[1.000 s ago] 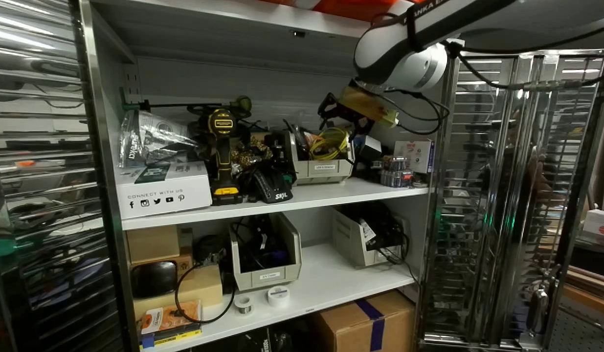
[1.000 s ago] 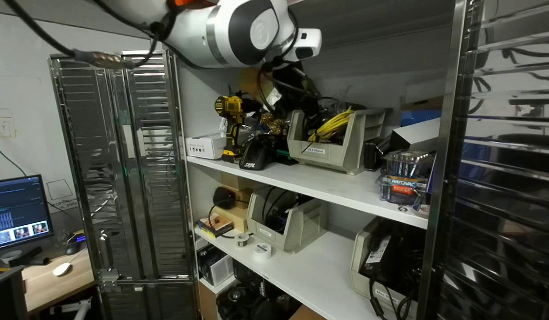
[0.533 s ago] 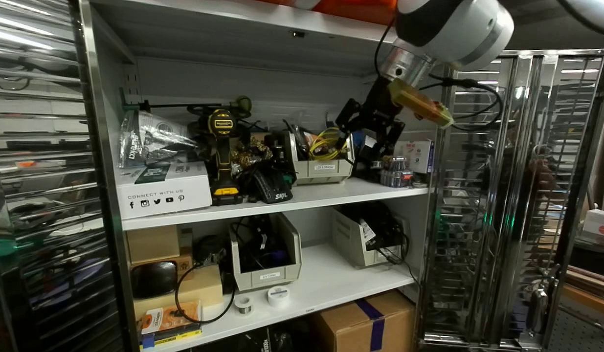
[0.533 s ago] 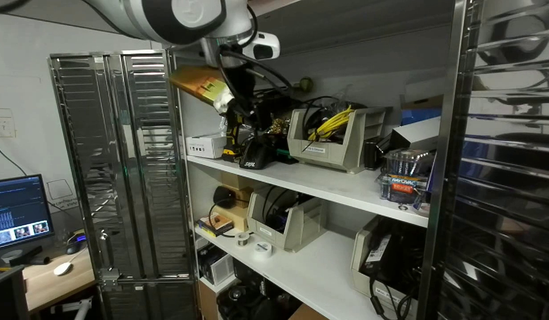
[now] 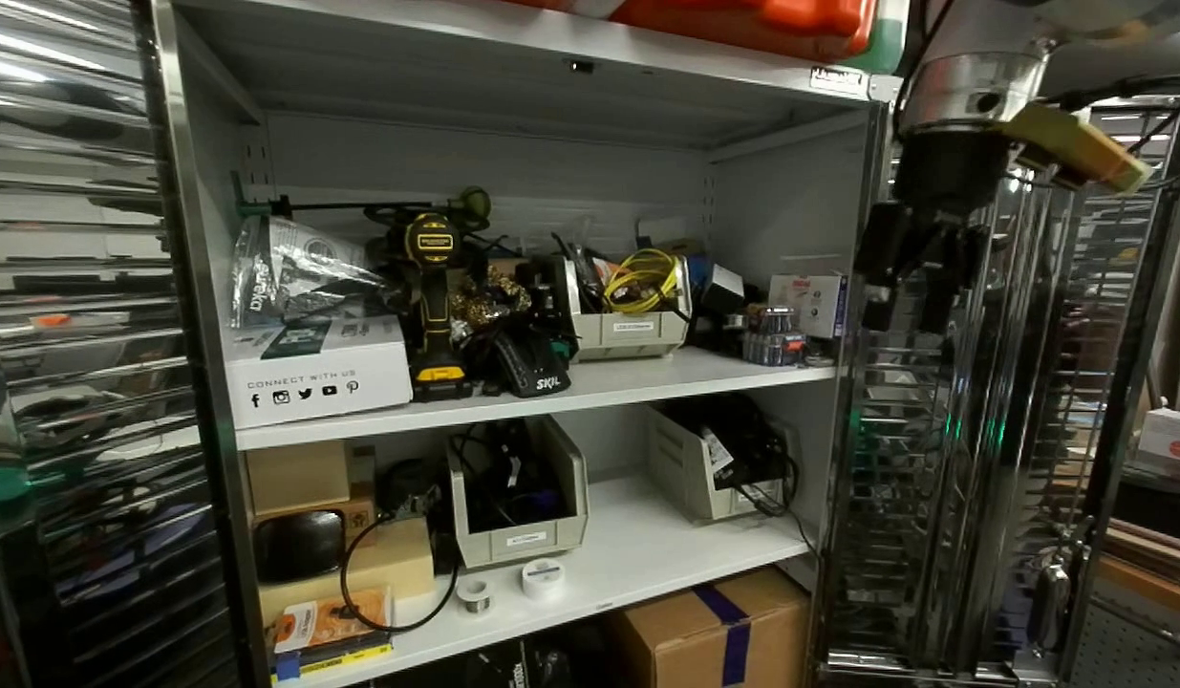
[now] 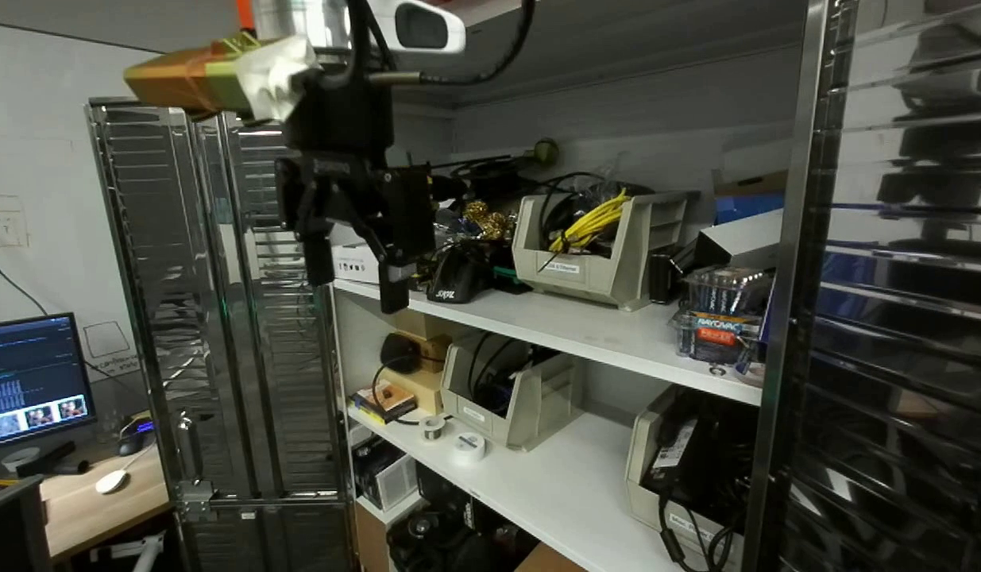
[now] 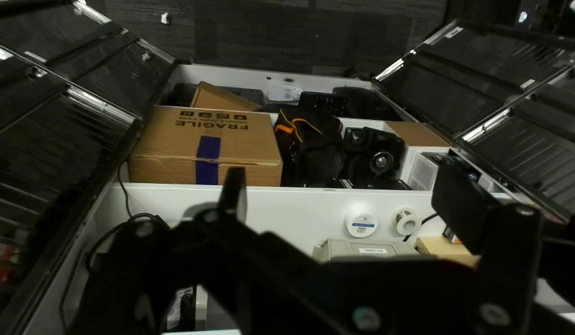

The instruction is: Put the yellow cable in the storage box

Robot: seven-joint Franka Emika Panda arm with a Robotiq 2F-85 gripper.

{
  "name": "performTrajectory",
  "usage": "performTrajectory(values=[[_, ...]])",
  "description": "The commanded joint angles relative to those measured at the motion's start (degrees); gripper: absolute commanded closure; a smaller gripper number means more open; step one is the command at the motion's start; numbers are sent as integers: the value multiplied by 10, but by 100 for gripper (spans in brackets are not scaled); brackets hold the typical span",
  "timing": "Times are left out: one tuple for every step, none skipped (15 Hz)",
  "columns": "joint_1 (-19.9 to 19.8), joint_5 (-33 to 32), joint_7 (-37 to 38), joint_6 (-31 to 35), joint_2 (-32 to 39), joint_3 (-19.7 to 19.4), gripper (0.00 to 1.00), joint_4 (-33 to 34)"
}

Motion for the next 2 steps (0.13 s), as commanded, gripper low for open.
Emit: performTrajectory(values=[[1, -3, -4, -6, -9, -6, 0, -3], [1, -4, -6, -7, -15, -7, 0, -6]])
